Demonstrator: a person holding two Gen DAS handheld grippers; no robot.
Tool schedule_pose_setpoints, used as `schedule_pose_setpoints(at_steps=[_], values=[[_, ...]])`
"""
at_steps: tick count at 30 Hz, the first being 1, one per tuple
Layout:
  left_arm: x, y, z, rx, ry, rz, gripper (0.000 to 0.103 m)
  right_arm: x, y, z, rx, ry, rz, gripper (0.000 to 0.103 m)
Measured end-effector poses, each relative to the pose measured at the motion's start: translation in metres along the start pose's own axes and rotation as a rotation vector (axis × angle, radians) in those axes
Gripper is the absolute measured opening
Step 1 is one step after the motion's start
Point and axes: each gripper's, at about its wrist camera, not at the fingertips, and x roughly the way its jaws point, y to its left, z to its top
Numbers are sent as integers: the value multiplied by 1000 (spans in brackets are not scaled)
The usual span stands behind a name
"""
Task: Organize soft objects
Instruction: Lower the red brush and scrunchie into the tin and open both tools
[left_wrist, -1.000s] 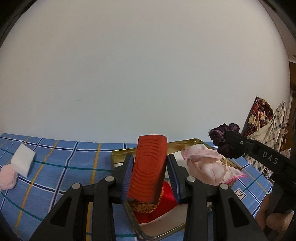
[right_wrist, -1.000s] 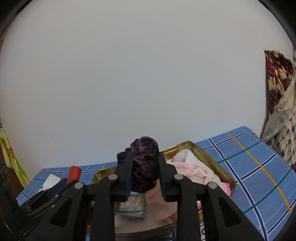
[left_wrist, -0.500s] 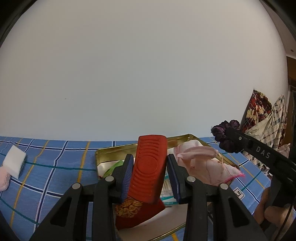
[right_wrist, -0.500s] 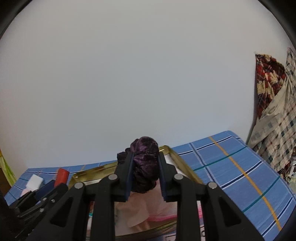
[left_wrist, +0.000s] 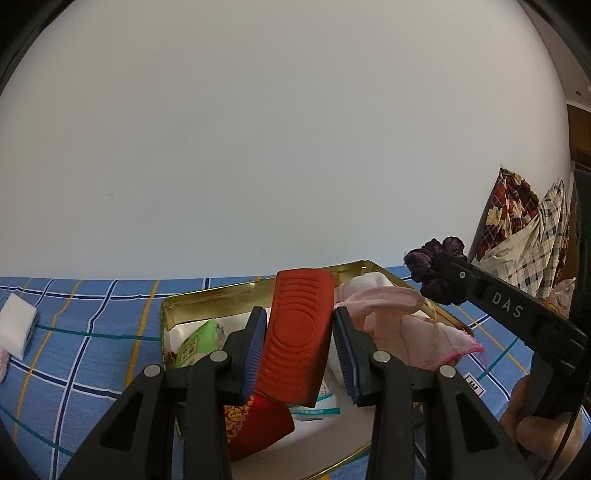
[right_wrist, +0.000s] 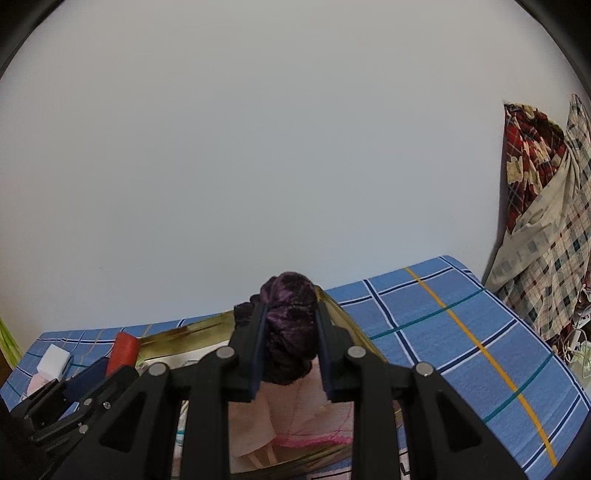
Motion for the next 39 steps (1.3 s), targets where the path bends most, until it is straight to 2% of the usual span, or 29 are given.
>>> schedule_pose_setpoints(at_steps=[10,15,22,30,32,34,36,37,38,39], values=[[8,-2,-1,-1,16,8,40,13,1,-4,13,37,1,25],[15,-3,-3,5,34,29,40,31,2,-10,38,98,11,25],[23,-9,-6,14,56,59,40,65,3,-25,111,246,83,25],[32,-15,-9,15,85,109,40,71,16,-29,98,284,149,27],[39,-16,-9,16,120,104,40,70,16,-28,101,290,172,27],[47,-18,-9,10,159,89,42,67,11,-26,123,289,191,32],[42,-17,-10,-5,140,57,58,60,5,-23,160,272,206,61],[35,-17,-11,-11,105,64,74,51,1,-21,183,234,210,67],[26,-18,-11,-11,60,87,84,42,-1,-18,197,192,195,78],[18,-20,-11,-4,20,108,87,35,-2,-16,202,162,183,88]])
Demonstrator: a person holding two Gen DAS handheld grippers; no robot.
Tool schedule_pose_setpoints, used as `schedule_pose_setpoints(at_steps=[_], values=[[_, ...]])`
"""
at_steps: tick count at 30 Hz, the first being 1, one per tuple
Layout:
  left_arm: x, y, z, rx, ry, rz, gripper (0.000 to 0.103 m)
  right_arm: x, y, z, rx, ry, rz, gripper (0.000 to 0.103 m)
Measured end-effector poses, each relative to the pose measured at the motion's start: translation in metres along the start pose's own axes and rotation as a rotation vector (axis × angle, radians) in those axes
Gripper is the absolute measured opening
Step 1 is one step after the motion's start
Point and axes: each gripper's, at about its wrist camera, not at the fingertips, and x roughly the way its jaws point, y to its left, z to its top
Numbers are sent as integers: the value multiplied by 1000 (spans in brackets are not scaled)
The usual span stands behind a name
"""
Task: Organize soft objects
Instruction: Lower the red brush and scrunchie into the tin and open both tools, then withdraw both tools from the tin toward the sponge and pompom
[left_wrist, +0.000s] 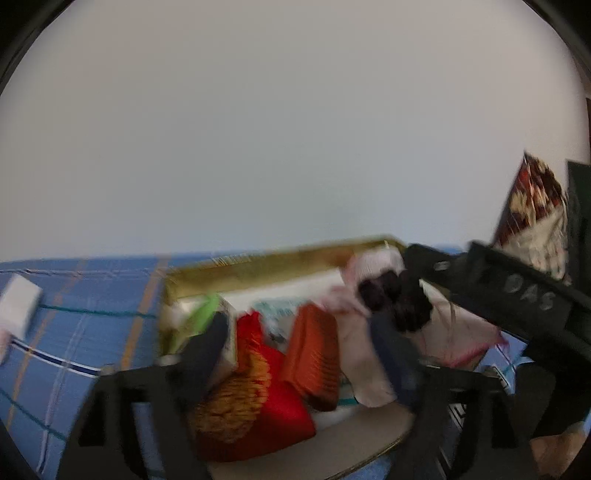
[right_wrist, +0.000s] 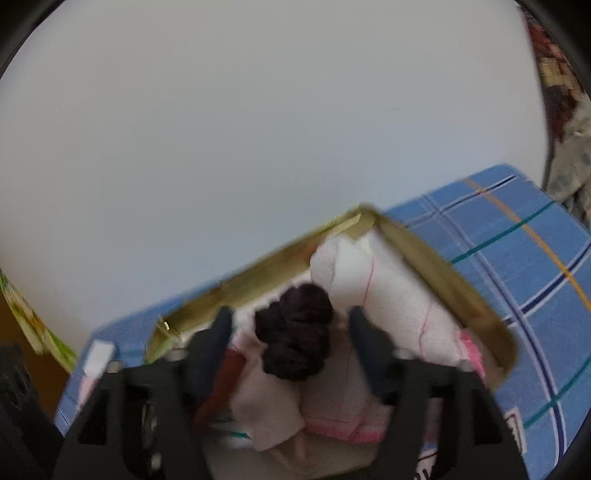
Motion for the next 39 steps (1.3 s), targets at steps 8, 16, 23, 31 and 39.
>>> schedule_pose_setpoints(at_steps=[8,16,23,31,39], values=[[-13,7,-3,24,-49,97,95,-41,1,1,12,-215,-72,103],[-24,24,-8,44,-86,155,95,-58,23,-10,-118,-383,-148,103],[-40,40,-8,32,-124,176,95,-72,34,-22,-164,-516,-188,103],[-55,52,-13,15,-151,167,95,-76,49,-37,-209,-522,-240,103],[-63,60,-18,5,-139,155,95,-91,53,-50,-193,-530,-254,103]])
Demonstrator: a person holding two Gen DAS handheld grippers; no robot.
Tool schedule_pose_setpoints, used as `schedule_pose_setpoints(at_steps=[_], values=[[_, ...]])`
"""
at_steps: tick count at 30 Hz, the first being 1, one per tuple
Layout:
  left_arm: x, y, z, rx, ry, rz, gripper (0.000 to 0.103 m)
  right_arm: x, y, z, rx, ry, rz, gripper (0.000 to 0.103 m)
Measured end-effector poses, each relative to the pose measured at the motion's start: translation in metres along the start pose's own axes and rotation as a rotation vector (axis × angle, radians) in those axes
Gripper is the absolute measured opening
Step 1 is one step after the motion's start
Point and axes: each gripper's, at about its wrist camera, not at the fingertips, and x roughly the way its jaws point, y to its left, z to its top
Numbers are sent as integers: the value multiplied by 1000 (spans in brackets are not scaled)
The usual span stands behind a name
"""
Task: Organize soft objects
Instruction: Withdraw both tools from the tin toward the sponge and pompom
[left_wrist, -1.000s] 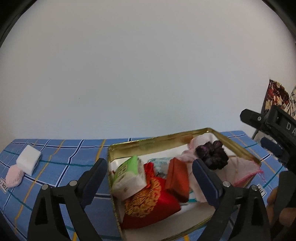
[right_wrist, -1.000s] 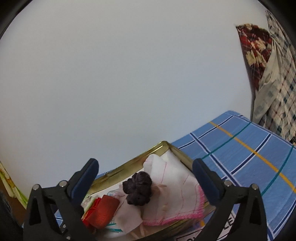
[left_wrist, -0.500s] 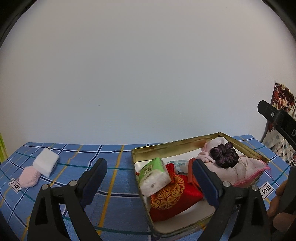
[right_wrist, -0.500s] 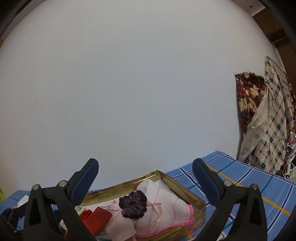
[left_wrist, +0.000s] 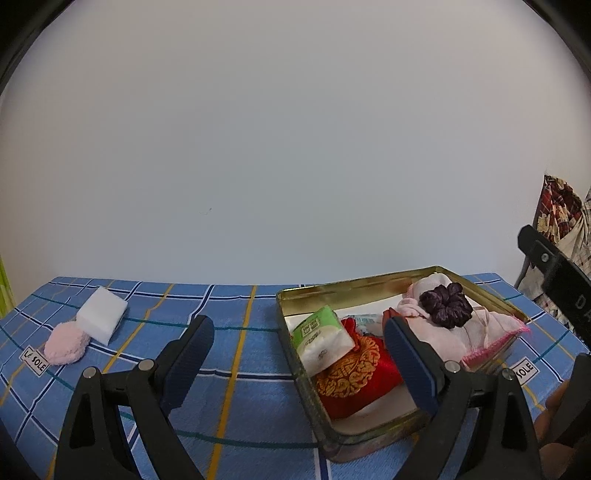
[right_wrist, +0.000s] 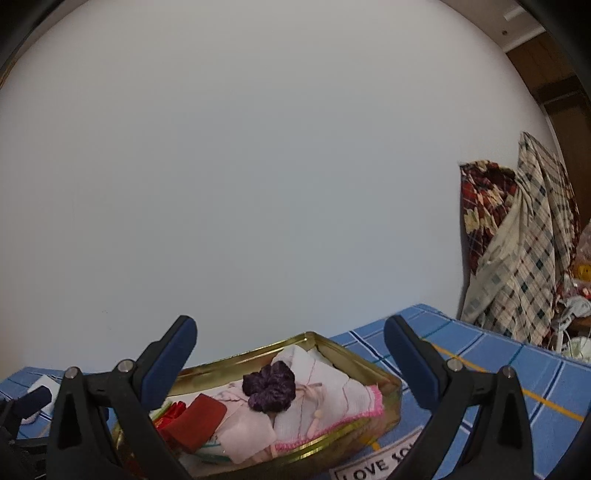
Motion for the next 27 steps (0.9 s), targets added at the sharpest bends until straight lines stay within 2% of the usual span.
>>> schedule_pose_setpoints(at_steps=[7,16,21,27], values=[[-9,10,-3,7,-2,15,95,-18,7,-2,-17,-43,-25,103],[-16,26,-5,24,-21,37,95,-23,20,-7,-38,-25,-42,103],[-17,39,-6,35,-24,54,95,-23,38,-13,-56,16,-14,103],[-16,64,-5,21,-24,88,95,-30,62,-22,-68,15,13,103]])
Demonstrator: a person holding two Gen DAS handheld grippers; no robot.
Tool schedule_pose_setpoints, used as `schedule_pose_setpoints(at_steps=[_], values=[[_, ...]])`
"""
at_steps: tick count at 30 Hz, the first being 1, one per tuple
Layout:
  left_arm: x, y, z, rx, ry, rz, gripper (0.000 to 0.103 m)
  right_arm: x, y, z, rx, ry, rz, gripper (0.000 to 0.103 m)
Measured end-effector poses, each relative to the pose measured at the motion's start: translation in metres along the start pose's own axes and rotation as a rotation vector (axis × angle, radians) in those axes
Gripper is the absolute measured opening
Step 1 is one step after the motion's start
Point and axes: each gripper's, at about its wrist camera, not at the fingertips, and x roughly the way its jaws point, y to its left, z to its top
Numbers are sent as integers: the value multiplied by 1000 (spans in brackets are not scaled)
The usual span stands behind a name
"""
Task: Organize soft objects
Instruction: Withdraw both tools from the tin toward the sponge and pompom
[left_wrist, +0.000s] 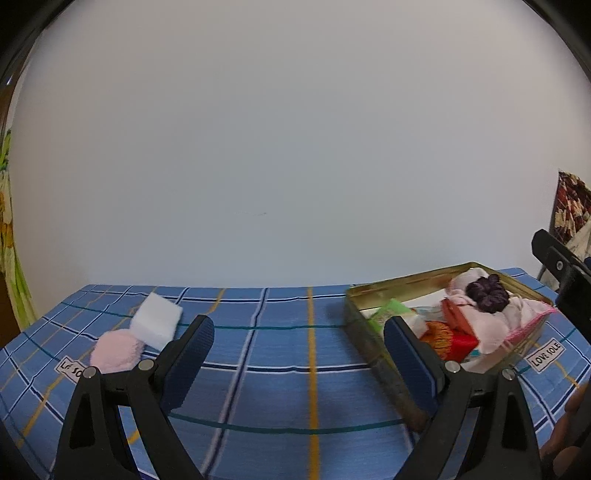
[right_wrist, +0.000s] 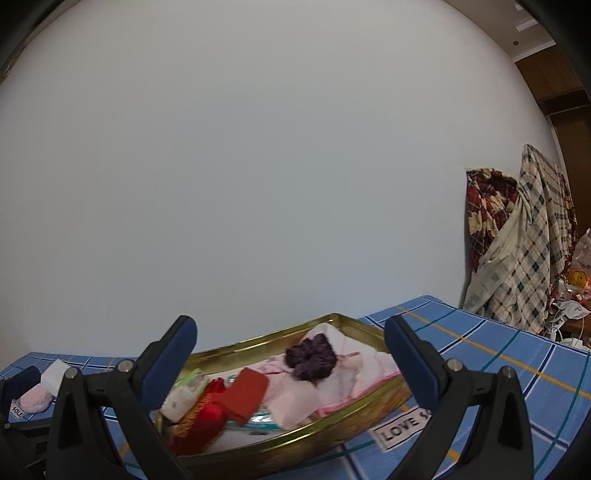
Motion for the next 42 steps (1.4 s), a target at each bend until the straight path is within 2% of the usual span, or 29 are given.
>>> schedule_pose_setpoints(at_steps=[19,30,36,42], values=[[8,63,-3,-41,6,88,95,1,85,-17,3,43,111,103],[22,107,-5,-91,48,133,95,11,121,-24,21,76,162,103],[36,135,-6,-125,100,160,95,16,141,-29,26,100,191,103],[47,167,-12,-173,195,173,95,23,163,-34,18,131,225,103]])
